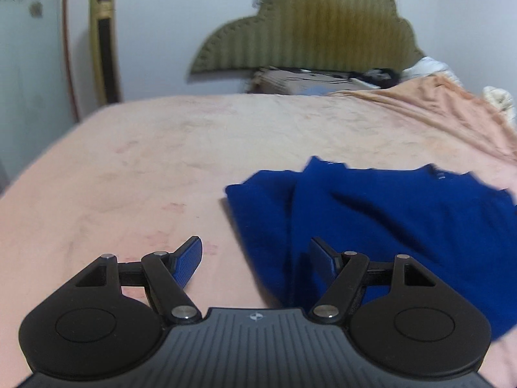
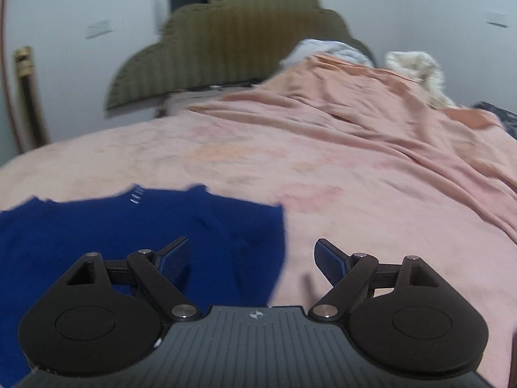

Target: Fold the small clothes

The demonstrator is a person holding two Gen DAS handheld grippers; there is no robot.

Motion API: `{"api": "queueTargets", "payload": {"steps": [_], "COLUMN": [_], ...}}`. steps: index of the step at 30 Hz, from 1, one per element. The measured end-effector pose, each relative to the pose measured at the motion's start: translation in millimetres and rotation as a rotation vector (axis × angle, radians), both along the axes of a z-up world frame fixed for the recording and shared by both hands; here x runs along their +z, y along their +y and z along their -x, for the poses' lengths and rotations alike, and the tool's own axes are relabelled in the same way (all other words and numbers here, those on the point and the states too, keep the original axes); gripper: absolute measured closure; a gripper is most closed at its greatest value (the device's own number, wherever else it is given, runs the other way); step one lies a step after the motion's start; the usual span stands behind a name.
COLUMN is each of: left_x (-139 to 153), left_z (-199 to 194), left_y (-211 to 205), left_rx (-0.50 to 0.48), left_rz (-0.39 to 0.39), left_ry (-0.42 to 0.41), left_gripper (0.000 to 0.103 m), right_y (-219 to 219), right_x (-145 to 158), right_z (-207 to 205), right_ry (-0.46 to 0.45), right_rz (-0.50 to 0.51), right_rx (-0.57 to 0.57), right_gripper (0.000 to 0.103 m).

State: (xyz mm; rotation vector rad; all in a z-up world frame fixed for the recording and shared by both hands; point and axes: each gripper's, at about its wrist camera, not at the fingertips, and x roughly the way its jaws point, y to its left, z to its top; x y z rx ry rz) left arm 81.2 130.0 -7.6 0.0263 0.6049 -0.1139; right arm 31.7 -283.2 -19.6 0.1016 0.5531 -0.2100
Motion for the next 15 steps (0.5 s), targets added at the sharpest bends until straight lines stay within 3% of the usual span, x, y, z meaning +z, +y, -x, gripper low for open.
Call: {"api": "queueTargets", "payload": {"steps": [3,7,11,15], "left_x": [-12,-19,-18,-2], "left_z": [-12,-21,-22,-4], "left_y": [-7,-17,-17,5], "left_rx": [-0.004,0.071,0.166,0.188], "left_rz": [0.042,0.035,-0.052,-0.019], "left_ry": [0.001,-0.039,-0.049,-0.069], "left_gripper": [0.030,0.030,0.030,0.030], "right_y": [8,28,35,29], "right_x": [-4,-3,-3,9], "right_z": [-3,-8,-14,-9], "right_ry": [-0.017,-0.100,-0.088,-0.067], "right_rz": [0.052,0.120,0.213,0.327], "right_rx": [0.005,0.064,0.058,0.042], "right_gripper": [0.019,0.018,0.024,0.024]}}
